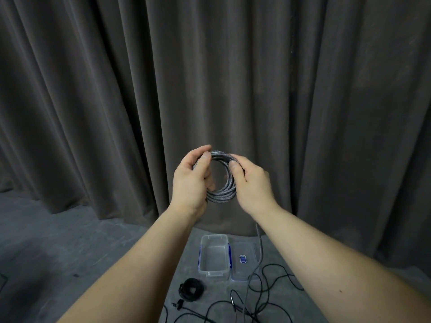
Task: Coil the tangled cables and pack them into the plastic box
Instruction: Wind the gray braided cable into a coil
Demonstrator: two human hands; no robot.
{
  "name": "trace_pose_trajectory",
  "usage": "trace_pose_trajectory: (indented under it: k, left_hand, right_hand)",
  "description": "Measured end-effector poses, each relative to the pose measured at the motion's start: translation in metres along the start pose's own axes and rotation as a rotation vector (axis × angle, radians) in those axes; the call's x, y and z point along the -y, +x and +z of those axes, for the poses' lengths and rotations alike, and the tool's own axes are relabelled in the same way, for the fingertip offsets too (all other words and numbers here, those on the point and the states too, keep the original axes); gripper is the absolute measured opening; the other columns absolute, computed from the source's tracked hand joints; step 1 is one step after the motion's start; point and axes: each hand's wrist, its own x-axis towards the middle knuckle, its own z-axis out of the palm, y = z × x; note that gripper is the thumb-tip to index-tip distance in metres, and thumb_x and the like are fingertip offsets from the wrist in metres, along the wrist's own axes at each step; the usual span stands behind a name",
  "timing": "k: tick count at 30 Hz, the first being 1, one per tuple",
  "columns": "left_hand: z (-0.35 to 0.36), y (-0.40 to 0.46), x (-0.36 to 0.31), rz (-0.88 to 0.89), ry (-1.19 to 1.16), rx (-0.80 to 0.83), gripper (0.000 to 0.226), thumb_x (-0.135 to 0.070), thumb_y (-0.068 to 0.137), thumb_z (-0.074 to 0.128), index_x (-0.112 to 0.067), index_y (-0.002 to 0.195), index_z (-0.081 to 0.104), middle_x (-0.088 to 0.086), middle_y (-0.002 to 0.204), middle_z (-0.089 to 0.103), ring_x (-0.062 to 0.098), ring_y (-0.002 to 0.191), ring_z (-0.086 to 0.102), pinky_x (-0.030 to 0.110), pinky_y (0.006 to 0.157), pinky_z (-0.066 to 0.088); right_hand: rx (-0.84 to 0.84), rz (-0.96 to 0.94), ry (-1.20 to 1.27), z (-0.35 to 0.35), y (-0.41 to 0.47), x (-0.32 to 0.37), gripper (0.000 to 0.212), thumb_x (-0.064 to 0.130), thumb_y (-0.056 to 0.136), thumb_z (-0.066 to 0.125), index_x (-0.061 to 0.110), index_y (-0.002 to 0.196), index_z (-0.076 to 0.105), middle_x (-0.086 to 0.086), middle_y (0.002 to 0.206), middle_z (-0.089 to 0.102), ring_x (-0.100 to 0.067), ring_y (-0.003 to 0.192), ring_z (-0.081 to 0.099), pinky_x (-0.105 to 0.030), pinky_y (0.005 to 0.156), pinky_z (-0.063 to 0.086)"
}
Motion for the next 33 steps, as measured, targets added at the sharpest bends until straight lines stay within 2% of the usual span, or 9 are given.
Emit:
trace_pose_trajectory:
  k: [4, 7, 9, 12, 14, 18, 21, 28, 33]
  left_hand:
    - [0.008, 0.001, 0.006, -0.022, -0.041, 0.005, 0.015, -0.012, 0.099, 0.051, -0.016, 0.110, 0.059, -0.001, 0.059, 0.036, 0.008, 0.043, 0.029, 0.020, 0.041, 0.030]
    - [0.010, 0.001, 0.012, -0.053, -0.059, -0.002, 0.011, -0.013, 0.099, 0.051, -0.013, 0.108, 0.058, -0.003, 0.055, 0.036, 0.007, 0.041, 0.029, 0.019, 0.040, 0.030]
    - [0.006, 0.000, 0.015, -0.059, -0.051, -0.006, 0.009, -0.013, 0.099, 0.050, -0.012, 0.105, 0.058, -0.004, 0.054, 0.035, 0.007, 0.041, 0.029, 0.019, 0.040, 0.029]
    - [-0.004, 0.002, 0.019, -0.042, -0.002, -0.042, 0.009, -0.013, 0.100, 0.050, -0.012, 0.103, 0.058, -0.008, 0.052, 0.037, 0.005, 0.041, 0.030, 0.019, 0.042, 0.029]
    - [-0.013, 0.005, 0.022, -0.038, 0.028, -0.076, 0.008, -0.015, 0.099, 0.052, -0.013, 0.103, 0.059, -0.009, 0.053, 0.041, 0.005, 0.045, 0.033, 0.019, 0.045, 0.030]
    - [-0.023, 0.009, 0.029, -0.066, 0.052, -0.084, 0.013, -0.020, 0.098, 0.053, -0.013, 0.107, 0.060, -0.007, 0.056, 0.041, 0.006, 0.047, 0.034, 0.022, 0.047, 0.031]
    - [-0.026, 0.010, 0.033, -0.105, -0.029, -0.041, 0.015, -0.019, 0.100, 0.051, -0.009, 0.109, 0.058, -0.002, 0.058, 0.033, 0.007, 0.044, 0.027, 0.021, 0.042, 0.026]
    - [-0.033, 0.013, 0.050, -0.163, 0.006, -0.011, 0.011, -0.023, 0.099, 0.052, -0.015, 0.101, 0.059, -0.001, 0.058, 0.039, 0.010, 0.044, 0.032, 0.022, 0.046, 0.028]
    - [-0.043, 0.012, 0.066, -0.228, -0.079, 0.027, 0.016, -0.020, 0.099, 0.051, -0.016, 0.111, 0.060, 0.001, 0.059, 0.040, 0.010, 0.046, 0.039, 0.024, 0.048, 0.042]
  right_hand:
    - [-0.039, -0.011, 0.019, -0.007, 0.001, -0.010, 0.024, 0.023, 0.098, 0.051, 0.022, 0.112, 0.070, 0.003, 0.093, 0.074, -0.016, 0.087, 0.066, -0.032, 0.083, 0.051]
    - [-0.021, 0.043, 0.154, -0.007, 0.000, -0.016, 0.023, 0.020, 0.097, 0.053, 0.019, 0.111, 0.071, 0.006, 0.096, 0.073, -0.011, 0.091, 0.065, -0.036, 0.088, 0.052]
    - [0.022, 0.074, 0.218, -0.005, -0.003, -0.015, 0.027, 0.019, 0.098, 0.052, 0.020, 0.121, 0.065, 0.006, 0.105, 0.071, -0.010, 0.098, 0.063, -0.035, 0.095, 0.049]
    - [0.189, 0.083, 0.133, -0.002, -0.009, -0.010, 0.060, 0.025, 0.093, 0.058, 0.030, 0.147, 0.032, 0.006, 0.129, 0.055, -0.009, 0.120, 0.051, -0.022, 0.101, 0.035]
    - [0.362, 0.029, -0.017, 0.001, -0.014, -0.006, 0.095, 0.039, 0.079, 0.071, 0.034, 0.152, 0.010, 0.006, 0.151, 0.030, -0.009, 0.137, 0.034, -0.023, 0.108, 0.028]
    - [0.517, -0.028, -0.231, 0.005, -0.013, -0.003, 0.129, 0.048, 0.061, 0.084, 0.042, 0.149, -0.009, 0.017, 0.155, 0.008, -0.019, 0.139, 0.034, -0.025, 0.100, 0.031]
    - [0.506, -0.036, -0.250, 0.010, -0.009, -0.009, 0.132, 0.046, 0.057, 0.087, 0.044, 0.149, -0.007, 0.014, 0.153, 0.015, -0.019, 0.136, 0.036, -0.025, 0.098, 0.033]
    - [0.360, -0.048, -0.089, 0.026, -0.011, -0.038, 0.113, 0.037, 0.049, 0.092, 0.032, 0.145, 0.032, 0.008, 0.140, 0.046, -0.006, 0.127, 0.045, -0.016, 0.102, 0.034]
    - [0.368, 0.008, 0.000, 0.043, -0.014, -0.060, 0.110, 0.036, 0.049, 0.092, 0.036, 0.143, 0.035, 0.010, 0.135, 0.051, -0.005, 0.123, 0.049, -0.020, 0.102, 0.039]
